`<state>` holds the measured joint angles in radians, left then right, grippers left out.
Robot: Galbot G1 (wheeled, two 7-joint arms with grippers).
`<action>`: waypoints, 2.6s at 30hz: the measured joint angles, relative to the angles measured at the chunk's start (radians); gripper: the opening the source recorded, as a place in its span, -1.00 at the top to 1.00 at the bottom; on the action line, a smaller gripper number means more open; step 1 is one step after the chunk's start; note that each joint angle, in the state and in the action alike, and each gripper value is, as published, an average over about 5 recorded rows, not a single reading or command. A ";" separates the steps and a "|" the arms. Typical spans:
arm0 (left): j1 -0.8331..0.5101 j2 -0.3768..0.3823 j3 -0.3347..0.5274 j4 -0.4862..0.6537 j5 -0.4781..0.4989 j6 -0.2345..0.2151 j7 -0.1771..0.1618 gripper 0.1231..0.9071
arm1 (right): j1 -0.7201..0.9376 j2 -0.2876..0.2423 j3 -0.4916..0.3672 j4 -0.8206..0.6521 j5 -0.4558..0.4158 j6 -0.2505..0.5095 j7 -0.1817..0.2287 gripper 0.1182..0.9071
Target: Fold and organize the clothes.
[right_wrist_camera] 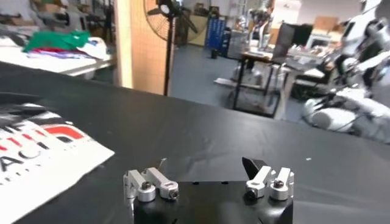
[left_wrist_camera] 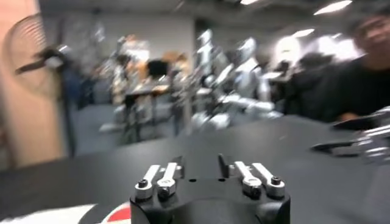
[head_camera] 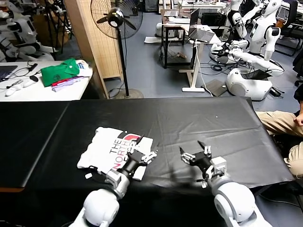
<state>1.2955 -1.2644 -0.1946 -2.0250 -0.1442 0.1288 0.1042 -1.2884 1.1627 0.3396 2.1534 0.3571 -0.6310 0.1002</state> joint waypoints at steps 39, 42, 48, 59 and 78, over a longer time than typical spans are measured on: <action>0.166 0.059 -0.189 -0.077 -0.006 -0.057 -0.075 -0.72 | 0.505 0.047 -0.337 -0.625 -0.495 0.478 -0.224 0.80; 0.169 0.061 -0.199 -0.071 -0.035 -0.049 -0.081 -0.72 | 0.503 -0.024 -0.324 -0.627 -0.601 0.601 -0.249 0.41; 0.187 0.077 -0.223 -0.056 -0.085 -0.067 -0.081 -0.72 | 0.406 -0.138 -0.262 -0.542 -0.624 0.671 -0.196 -0.42; 0.286 0.141 -0.285 -0.117 -0.144 -0.047 -0.196 -0.72 | -0.066 -0.100 -0.016 -0.170 -0.367 0.524 0.018 -0.72; 0.654 0.121 -0.406 -0.294 -0.217 0.098 -0.280 -0.72 | -0.688 0.078 0.035 0.216 -0.219 0.450 0.244 -0.72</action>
<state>1.9492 -1.1434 -0.6010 -2.3191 -0.3608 0.2265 -0.1756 -1.9762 1.2404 0.3747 2.3694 0.1378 -0.1815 0.3445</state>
